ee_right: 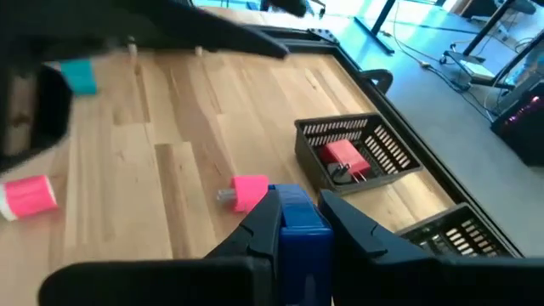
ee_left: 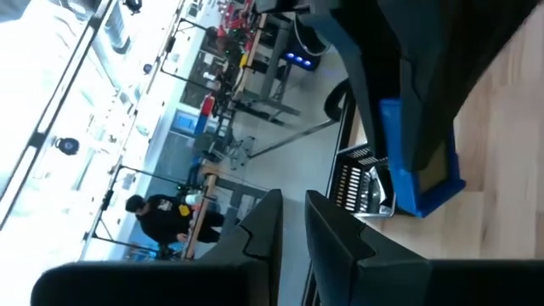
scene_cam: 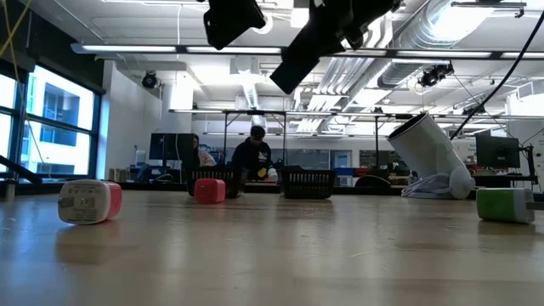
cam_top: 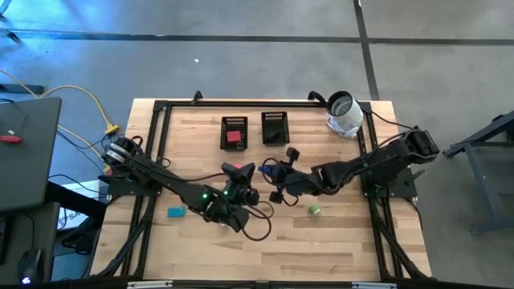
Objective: Pick & Place Office items
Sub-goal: Put the blue digital clock into the right black bin
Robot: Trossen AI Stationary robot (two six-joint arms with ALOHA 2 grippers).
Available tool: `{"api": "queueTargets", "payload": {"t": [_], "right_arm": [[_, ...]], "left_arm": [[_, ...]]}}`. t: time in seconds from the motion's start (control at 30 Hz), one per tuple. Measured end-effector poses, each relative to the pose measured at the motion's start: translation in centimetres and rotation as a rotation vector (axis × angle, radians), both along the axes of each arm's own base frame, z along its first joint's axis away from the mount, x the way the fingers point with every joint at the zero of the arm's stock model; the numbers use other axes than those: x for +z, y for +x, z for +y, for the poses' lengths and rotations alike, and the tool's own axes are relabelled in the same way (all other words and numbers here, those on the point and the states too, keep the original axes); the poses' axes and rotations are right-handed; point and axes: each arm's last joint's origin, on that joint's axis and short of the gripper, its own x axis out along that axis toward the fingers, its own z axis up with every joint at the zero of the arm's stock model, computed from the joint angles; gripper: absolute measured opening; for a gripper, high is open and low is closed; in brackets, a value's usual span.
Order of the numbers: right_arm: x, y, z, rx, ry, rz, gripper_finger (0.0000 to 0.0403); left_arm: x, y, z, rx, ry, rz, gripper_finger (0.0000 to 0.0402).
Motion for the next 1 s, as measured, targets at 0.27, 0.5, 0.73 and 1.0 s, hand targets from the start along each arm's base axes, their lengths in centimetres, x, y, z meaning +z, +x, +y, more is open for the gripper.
{"api": "queueTargets", "payload": {"t": [0.27,0.5,0.73,1.0], "right_arm": [[-0.4,0.1,-2.3,-0.064,-0.023,0.063,0.0046],[-0.6,0.3,-5.0,-0.111,-0.054,0.111,0.0046],[-0.7,0.4,-8.3,-0.147,-0.053,0.141,0.0046],[-0.7,0.1,-12.4,-0.204,-0.025,0.158,0.0046]], "left_arm": [[-0.1,-0.1,-0.1,0.001,-0.032,-0.042,0.0046],[-0.8,-0.6,0.0,-0.012,-0.081,-0.05,0.0046],[-1.8,-1.3,-0.4,-0.072,-0.219,-0.046,0.0046],[-2.7,-1.8,-0.6,-0.124,-0.415,-0.006,0.0046]]}}
